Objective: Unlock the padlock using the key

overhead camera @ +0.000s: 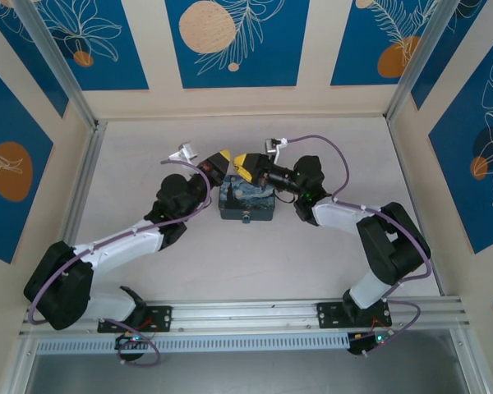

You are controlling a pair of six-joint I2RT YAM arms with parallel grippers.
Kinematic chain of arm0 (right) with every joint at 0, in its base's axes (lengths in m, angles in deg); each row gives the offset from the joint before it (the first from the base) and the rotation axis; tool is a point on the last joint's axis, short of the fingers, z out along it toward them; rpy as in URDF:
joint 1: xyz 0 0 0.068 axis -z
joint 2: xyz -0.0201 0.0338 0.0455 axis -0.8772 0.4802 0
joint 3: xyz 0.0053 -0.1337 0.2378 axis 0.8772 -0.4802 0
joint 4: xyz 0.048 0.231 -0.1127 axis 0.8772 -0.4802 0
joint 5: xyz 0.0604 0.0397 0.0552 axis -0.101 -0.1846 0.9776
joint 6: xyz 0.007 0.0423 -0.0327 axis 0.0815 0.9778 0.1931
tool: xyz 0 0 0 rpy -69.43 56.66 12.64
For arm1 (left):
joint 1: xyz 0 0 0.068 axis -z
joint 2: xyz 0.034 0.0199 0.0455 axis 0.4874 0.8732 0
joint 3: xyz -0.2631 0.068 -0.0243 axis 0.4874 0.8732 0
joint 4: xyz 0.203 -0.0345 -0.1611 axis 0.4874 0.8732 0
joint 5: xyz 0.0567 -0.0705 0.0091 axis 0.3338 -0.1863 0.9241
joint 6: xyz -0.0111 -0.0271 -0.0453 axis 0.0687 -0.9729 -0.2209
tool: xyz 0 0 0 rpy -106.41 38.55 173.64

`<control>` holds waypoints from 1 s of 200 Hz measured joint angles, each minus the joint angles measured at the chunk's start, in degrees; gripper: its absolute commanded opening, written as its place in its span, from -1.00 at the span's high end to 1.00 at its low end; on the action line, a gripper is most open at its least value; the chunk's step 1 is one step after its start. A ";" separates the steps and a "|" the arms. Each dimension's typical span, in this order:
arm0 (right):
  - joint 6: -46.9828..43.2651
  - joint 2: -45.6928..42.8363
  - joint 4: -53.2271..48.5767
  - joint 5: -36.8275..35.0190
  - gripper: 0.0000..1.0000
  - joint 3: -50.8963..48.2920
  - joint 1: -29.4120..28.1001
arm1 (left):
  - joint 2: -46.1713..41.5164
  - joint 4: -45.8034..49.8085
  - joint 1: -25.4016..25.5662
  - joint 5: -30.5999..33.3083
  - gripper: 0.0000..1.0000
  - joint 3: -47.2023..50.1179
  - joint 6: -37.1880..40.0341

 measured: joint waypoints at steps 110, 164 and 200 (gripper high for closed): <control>1.62 1.09 4.20 0.98 1.00 0.00 -0.70 | 0.13 0.46 0.13 2.03 1.00 0.00 0.02; 3.08 1.84 5.60 1.05 1.00 0.00 -0.50 | 0.09 1.01 0.17 2.45 0.75 0.00 0.04; 4.00 1.92 5.44 1.38 1.00 -0.59 0.66 | -1.73 8.33 0.33 2.05 -0.36 -0.50 1.29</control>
